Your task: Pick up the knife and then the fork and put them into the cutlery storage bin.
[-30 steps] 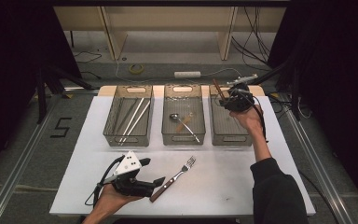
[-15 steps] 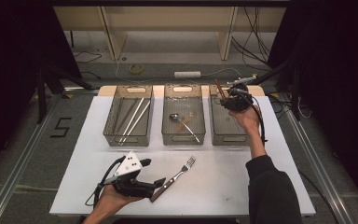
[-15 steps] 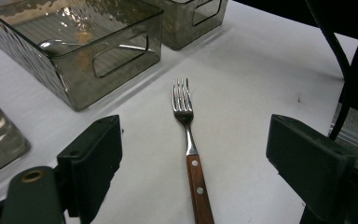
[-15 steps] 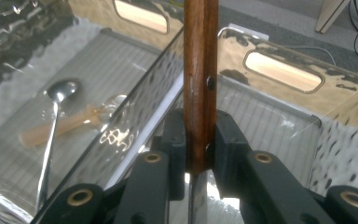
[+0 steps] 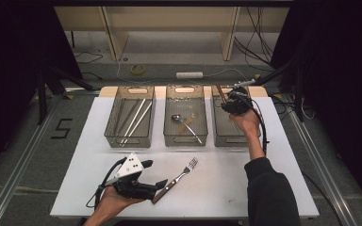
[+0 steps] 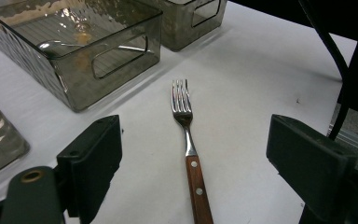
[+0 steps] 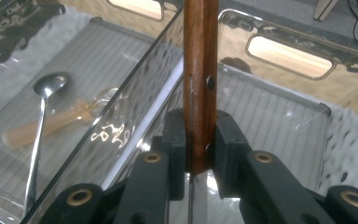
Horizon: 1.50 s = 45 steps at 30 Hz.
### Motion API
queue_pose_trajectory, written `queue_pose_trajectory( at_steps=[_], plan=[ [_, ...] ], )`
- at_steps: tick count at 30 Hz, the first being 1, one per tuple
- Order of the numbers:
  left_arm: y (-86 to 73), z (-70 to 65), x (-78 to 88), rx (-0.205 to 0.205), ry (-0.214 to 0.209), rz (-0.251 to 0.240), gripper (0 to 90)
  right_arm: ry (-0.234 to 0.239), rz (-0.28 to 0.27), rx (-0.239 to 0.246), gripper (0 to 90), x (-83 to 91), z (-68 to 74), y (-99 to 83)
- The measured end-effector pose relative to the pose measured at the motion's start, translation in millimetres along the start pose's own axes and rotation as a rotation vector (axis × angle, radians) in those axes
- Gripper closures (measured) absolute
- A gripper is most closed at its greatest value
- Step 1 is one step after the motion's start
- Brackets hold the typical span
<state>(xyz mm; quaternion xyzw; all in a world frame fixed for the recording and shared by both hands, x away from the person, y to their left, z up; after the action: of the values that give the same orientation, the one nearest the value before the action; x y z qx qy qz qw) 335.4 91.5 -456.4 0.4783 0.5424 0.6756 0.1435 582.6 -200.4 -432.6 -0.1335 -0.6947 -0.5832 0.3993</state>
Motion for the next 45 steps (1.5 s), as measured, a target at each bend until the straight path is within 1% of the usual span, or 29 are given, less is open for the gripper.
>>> queue_pose_trajectory(
  at_steps=[2, 4, 7, 10, 14, 15, 16, 17, 18, 22, 24, 27, 29, 31, 32, 34, 36, 38, 41, 44, 45],
  plan=[
    [-0.1, 0.3, -0.4, 0.0, 0.002, 0.0, 17.8, -0.007, 0.004, 0.001, 77.6, -2.1, -0.5, -0.7],
    [-0.1, 0.1, -0.2, 0.001, 0.001, 0.001, 17.8, -0.009, 0.01, -0.015, 77.5, -3.2, -0.4, -1.5],
    [-0.1, -0.3, 0.2, 0.001, 0.0, 0.002, 17.8, -0.024, 0.019, -0.025, 77.4, -5.1, -1.7, -3.1],
    [-0.4, -0.2, -0.1, 0.0, 0.0, 0.002, 17.8, -0.026, 0.025, -0.045, 77.3, -7.1, -5.6, -6.0],
    [-0.1, 0.0, -0.4, 0.001, -0.001, 0.002, 17.8, -0.034, 0.04, -0.058, 76.8, -10.3, -7.7, -9.7],
    [-0.2, 0.1, -0.4, 0.0, -0.002, 0.005, 17.8, -0.035, 0.044, -0.067, 76.3, -10.9, -8.1, -10.6],
    [-0.2, 0.1, -0.4, 0.001, -0.001, 0.006, 17.8, -0.033, 0.046, -0.077, 74.0, -11.8, -8.4, -11.5],
    [-0.2, 0.0, -0.5, 0.001, -0.001, 0.007, 17.8, -0.02, 0.048, -0.089, 70.8, -12.4, -8.0, -12.0],
    [-0.2, 0.0, -0.7, 0.002, -0.002, 0.007, 17.8, -0.014, 0.051, -0.096, 69.8, -12.4, -7.6, -12.0],
    [-0.1, -0.1, -0.7, 0.002, -0.002, 0.008, 17.8, -0.011, 0.04, -0.083, 66.5, -9.1, -6.0, -9.9],
    [-0.3, 0.1, -0.8, 0.003, -0.001, 0.01, 17.8, 0.001, 0.034, -0.084, 63.5, -5.7, -4.8, -8.7],
    [-0.8, 0.0, -1.0, 0.005, -0.004, 0.015, 17.8, 0.013, 0.025, -0.072, 60.9, 0.8, -3.7, -7.7],
    [-1.3, 0.2, -1.4, 0.006, -0.002, 0.021, 17.8, 0.035, 0.016, -0.056, 58.4, 6.2, -2.8, -7.5],
    [-1.6, 0.4, -2.1, 0.009, 0.0, 0.026, 17.8, 0.062, 0.014, -0.044, 52.4, 11.7, 0.6, -7.9],
    [-1.7, 0.5, -2.2, 0.01, 0.001, 0.029, 17.8, 0.072, 0.017, -0.038, 50.9, 15.1, 3.0, -8.6],
    [-1.8, 0.9, -2.5, 0.009, 0.002, 0.038, 17.8, 0.099, -0.002, -0.009, 49.5, 22.4, 8.2, -10.0],
    [-2.1, 1.0, -3.2, 0.013, 0.007, 0.044, 17.8, 0.126, -0.006, 0.007, 45.0, 29.9, 14.2, -12.9],
    [-2.5, 1.3, -3.7, 0.015, 0.008, 0.057, 17.8, 0.143, -0.013, 0.03, 44.3, 37.6, 20.8, -17.2],
    [-3.3, 1.7, -4.8, 0.022, 0.014, 0.078, 17.9, 0.179, -0.033, 0.043, 41.0, 48.8, 30.1, -23.9],
    [-4.4, 2.3, -5.9, 0.039, 0.02, 0.099, 18.0, 0.206, -0.05, 0.071, 38.5, 59.6, 39.5, -31.7],
    [-4.8, 2.6, -6.3, 0.041, 0.02, 0.107, 18.0, 0.215, -0.057, 0.073, 38.0, 63.4, 43.2, -34.5]
  ],
)
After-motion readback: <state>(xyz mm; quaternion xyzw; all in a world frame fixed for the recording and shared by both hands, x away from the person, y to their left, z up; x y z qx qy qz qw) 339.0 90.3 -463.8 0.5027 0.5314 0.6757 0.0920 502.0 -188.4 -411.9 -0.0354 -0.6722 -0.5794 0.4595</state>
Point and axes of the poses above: each handheld gripper's, and its own axes: x roughly backward along the jaws, y roughly out of its top, z roughly to its left, the point moved 6 cm from there along -x, roughly forward along the jaws, and after that the axes turned 3 degrees about -x, right-handed, at the moved point
